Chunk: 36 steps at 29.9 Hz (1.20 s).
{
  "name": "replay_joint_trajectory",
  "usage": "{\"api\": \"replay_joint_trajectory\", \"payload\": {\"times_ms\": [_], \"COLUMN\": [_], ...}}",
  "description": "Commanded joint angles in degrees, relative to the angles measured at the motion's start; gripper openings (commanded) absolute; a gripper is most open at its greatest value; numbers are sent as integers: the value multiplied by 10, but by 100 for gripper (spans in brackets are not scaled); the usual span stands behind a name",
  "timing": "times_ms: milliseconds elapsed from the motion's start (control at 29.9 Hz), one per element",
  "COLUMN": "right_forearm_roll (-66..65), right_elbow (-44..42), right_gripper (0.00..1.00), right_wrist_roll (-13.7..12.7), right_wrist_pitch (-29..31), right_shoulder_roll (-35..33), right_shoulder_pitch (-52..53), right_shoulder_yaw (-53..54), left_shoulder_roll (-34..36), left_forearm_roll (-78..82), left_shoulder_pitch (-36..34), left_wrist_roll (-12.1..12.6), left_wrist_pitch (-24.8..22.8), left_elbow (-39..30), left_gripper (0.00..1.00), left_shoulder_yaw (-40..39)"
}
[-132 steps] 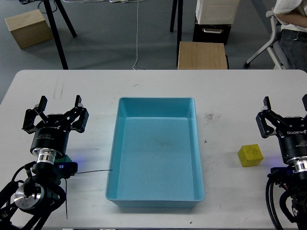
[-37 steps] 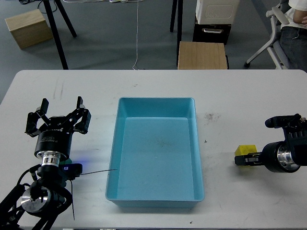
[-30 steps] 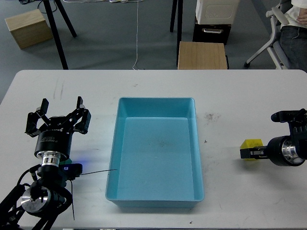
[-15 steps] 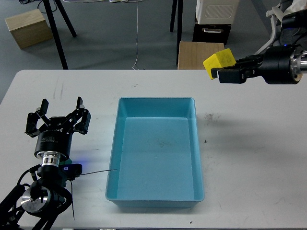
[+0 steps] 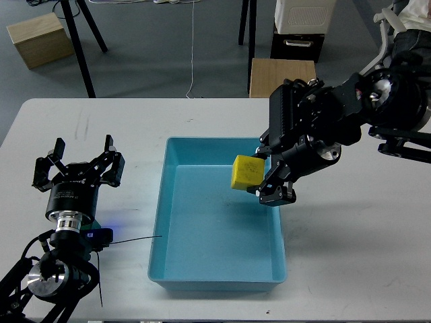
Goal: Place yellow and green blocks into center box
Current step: 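Lift the yellow cube with the right gripper over the blue tub, then lower the yellow cube into the tub and open the right gripper, then withdraw the right gripper away from the tub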
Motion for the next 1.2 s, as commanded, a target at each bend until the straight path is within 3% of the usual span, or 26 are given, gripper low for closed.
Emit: {"api": "replay_joint_trajectory", "payload": {"times_ms": [0,568,635,668,768,835,935,1169], "right_forearm_roll": [-2,3,4,4,6,6,8,11], "right_elbow": [-34,-160,-166,-170,-179,-180,-184,-185], "right_gripper": [1,8,15,24,70,86,95,97], "right_wrist_roll": [0,0,0,0,0,0,0,0], "right_wrist_pitch": [0,0,0,0,0,0,0,0], "right_shoulder_roll": [71,171,177,179,180,181,178,156], "right_shoulder_pitch": [-3,-66,-70,-71,-82,-93,-97,-93], "right_shoulder_yaw": [-31,-30,-25,-25,-15,-8,-6,60], "left_shoulder_roll": [0,0,0,0,0,0,-1,6], "left_forearm_roll": [0,0,0,0,0,0,0,1], "left_shoulder_pitch": [0,-3,-3,-3,-2,-2,-2,-10], "left_wrist_roll": [0,0,0,0,0,0,0,0], "left_wrist_pitch": [0,-1,-1,-1,-1,-1,-1,0], "left_elbow": [0,0,0,0,0,0,0,0], "left_gripper": [100,100,100,100,100,100,100,100], "left_shoulder_yaw": [-7,-8,-8,-8,-8,-8,-8,-8]}}
